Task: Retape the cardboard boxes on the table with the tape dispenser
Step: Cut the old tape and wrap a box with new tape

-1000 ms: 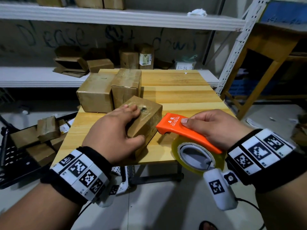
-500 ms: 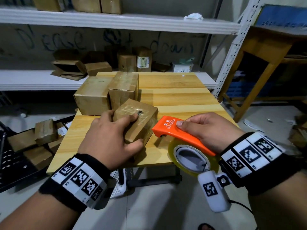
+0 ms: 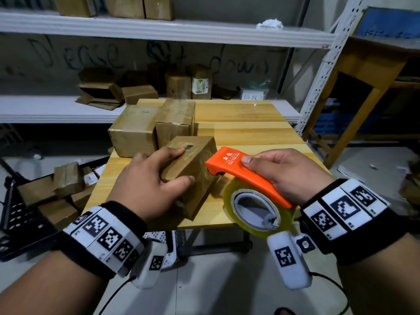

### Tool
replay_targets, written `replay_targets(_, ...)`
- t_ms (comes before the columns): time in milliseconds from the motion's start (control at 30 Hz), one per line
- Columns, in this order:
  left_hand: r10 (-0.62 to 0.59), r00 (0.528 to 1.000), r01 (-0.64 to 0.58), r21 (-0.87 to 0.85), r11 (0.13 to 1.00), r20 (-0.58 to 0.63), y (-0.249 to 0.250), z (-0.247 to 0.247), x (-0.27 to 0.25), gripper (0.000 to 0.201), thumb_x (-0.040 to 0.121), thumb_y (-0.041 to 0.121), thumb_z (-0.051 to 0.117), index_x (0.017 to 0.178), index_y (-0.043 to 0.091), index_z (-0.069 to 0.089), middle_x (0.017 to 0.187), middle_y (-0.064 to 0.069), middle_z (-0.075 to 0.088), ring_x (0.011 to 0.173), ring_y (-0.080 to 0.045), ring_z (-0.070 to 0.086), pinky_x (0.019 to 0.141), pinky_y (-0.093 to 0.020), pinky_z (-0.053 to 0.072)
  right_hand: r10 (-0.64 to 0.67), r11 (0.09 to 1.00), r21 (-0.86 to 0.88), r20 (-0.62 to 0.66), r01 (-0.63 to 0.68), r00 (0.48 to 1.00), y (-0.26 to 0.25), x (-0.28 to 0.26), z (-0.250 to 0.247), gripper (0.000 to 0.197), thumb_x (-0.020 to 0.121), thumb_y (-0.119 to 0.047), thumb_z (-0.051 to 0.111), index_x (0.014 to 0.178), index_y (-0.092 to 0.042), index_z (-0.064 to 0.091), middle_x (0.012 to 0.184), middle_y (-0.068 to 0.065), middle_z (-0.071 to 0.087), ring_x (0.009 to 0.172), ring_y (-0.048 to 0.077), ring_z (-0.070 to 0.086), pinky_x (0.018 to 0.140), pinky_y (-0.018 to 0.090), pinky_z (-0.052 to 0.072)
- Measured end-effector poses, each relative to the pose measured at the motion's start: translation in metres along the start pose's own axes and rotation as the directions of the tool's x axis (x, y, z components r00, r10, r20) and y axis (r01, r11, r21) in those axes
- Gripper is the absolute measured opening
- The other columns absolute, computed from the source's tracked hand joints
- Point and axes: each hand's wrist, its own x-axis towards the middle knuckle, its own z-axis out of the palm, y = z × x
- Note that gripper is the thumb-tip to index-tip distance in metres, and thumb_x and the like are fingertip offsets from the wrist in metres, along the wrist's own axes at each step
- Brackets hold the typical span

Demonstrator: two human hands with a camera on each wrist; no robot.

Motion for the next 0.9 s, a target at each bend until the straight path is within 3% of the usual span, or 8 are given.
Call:
replay_targets(200, -0.001, 1.0, 0.0, -0.121, 0.993, -0.01, -0.0059, -0.0022, 0.002, 0.073, 0.064, 0.079, 0.063, 0.132, 0.056, 0.057, 0.114, 0.003, 0.054, 0.092, -0.016, 0.059, 0.078, -0.033, 0.049, -0.007, 0.999, 0.036, 0.002, 0.006, 1.0, -0.0007, 0.0041, 0.0024, 0.038, 0.09, -0.057, 0.067, 0.089, -0.022, 0.081, 0.081, 0.01, 0.08, 0.075, 0.031, 0.077, 0.091, 0.056, 0.061)
replay_targets(300, 0.004, 1.0, -0.005, -0.145, 0.989, -0.011, -0.007, -0.0025, 0.0032, 0.066, 0.069, 0.068, 0.071, 0.133, 0.054, 0.058, 0.114, 0.001, 0.054, 0.089, -0.012, 0.058, 0.069, -0.028, 0.044, -0.02, 0.999, 0.028, 0.005, 0.02, 1.0, -0.0016, 0.004, 0.0039, 0.038, 0.091, -0.056, 0.066, 0.089, -0.021, 0.081, 0.081, 0.008, 0.08, 0.078, 0.032, 0.078, 0.091, 0.055, 0.061)
replay_targets(400, 0.006, 1.0, -0.009, -0.17, 0.985, -0.015, -0.007, -0.0034, 0.0035, 0.064, 0.07, 0.069, 0.071, 0.131, 0.054, 0.059, 0.114, 0.001, 0.055, 0.09, -0.012, 0.057, 0.072, -0.03, 0.045, -0.025, 1.0, 0.007, -0.006, 0.025, 1.0, -0.0036, 0.0031, 0.0037, 0.037, 0.092, -0.056, 0.065, 0.089, -0.023, 0.081, 0.079, 0.006, 0.08, 0.075, 0.028, 0.078, 0.088, 0.05, 0.062)
replay_targets(567, -0.002, 1.0, -0.001, -0.22, 0.976, -0.014, -0.0103, -0.0033, 0.0051, 0.074, 0.056, 0.079, 0.062, 0.126, 0.057, 0.061, 0.118, 0.003, 0.057, 0.093, -0.013, 0.06, 0.078, -0.035, 0.053, -0.018, 1.0, 0.024, -0.004, 0.018, 1.0, -0.0043, 0.0021, 0.004, 0.037, 0.091, -0.055, 0.066, 0.089, -0.02, 0.081, 0.08, 0.01, 0.08, 0.081, 0.037, 0.077, 0.089, 0.053, 0.062)
replay_targets(700, -0.004, 1.0, 0.0, -0.238, 0.971, -0.015, -0.0076, -0.0026, 0.0032, 0.063, 0.068, 0.068, 0.076, 0.127, 0.054, 0.062, 0.12, 0.001, 0.056, 0.088, -0.01, 0.06, 0.073, -0.029, 0.051, -0.016, 1.0, 0.016, 0.004, 0.016, 1.0, -0.0048, 0.0015, 0.0016, 0.037, 0.092, -0.053, 0.065, 0.092, -0.019, 0.081, 0.08, 0.008, 0.08, 0.08, 0.034, 0.078, 0.088, 0.05, 0.063)
replay_targets(800, -0.019, 1.0, 0.02, -0.286, 0.958, 0.007, -0.0084, -0.002, 0.0026, 0.065, 0.063, 0.072, 0.072, 0.125, 0.056, 0.061, 0.122, 0.002, 0.057, 0.092, -0.015, 0.064, 0.078, -0.038, 0.058, -0.011, 1.0, 0.024, 0.008, 0.011, 1.0, -0.0027, 0.0014, 0.0, 0.038, 0.091, -0.054, 0.066, 0.092, -0.019, 0.081, 0.081, 0.009, 0.08, 0.08, 0.034, 0.078, 0.089, 0.052, 0.063)
replay_targets(900, -0.064, 0.998, 0.064, -0.501, 0.863, 0.017, -0.0098, -0.0061, 0.0038, 0.043, 0.082, 0.044, 0.079, 0.123, 0.047, 0.065, 0.125, 0.002, 0.062, 0.099, -0.016, 0.066, 0.071, -0.03, 0.055, -0.005, 1.0, 0.029, 0.003, 0.005, 1.0, 0.002, 0.0003, -0.0045, 0.04, 0.089, -0.055, 0.068, 0.089, -0.018, 0.082, 0.081, 0.012, 0.08, 0.078, 0.034, 0.078, 0.091, 0.055, 0.062)
